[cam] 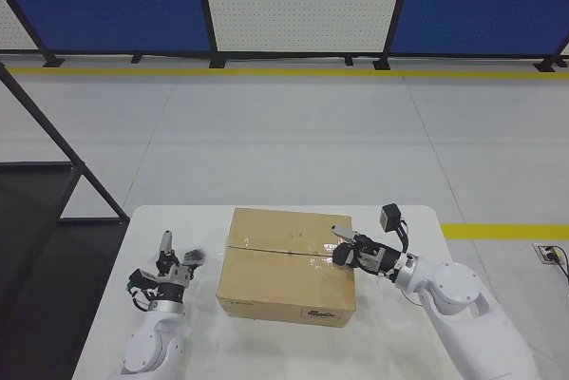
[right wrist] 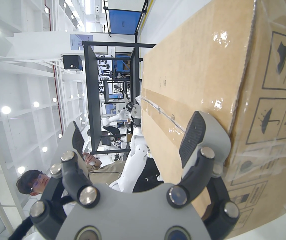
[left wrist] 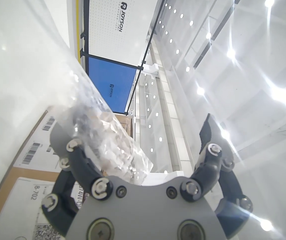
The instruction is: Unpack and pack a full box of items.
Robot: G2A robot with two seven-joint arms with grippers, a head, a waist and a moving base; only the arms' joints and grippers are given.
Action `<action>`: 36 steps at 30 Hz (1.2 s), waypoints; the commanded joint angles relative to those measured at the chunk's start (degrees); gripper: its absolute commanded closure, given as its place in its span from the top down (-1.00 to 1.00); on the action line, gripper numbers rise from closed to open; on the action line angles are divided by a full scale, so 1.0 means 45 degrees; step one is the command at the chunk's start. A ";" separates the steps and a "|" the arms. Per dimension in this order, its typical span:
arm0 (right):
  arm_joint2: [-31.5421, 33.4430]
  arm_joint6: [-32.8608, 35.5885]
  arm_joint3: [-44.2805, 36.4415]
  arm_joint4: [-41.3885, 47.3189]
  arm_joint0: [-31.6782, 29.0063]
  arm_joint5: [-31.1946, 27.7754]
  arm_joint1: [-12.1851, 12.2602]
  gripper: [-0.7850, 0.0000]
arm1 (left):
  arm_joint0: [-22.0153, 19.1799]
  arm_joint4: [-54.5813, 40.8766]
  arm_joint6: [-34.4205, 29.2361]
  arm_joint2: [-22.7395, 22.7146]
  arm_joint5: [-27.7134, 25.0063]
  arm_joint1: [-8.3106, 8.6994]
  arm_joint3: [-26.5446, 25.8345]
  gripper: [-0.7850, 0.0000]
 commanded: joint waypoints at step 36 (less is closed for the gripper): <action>0.0000 0.0000 0.0000 0.0000 0.0000 0.0000 0.0000 1.00 | 0.1199 -0.0036 -0.0419 -0.2118 -0.0318 -0.0070 -0.3143 1.00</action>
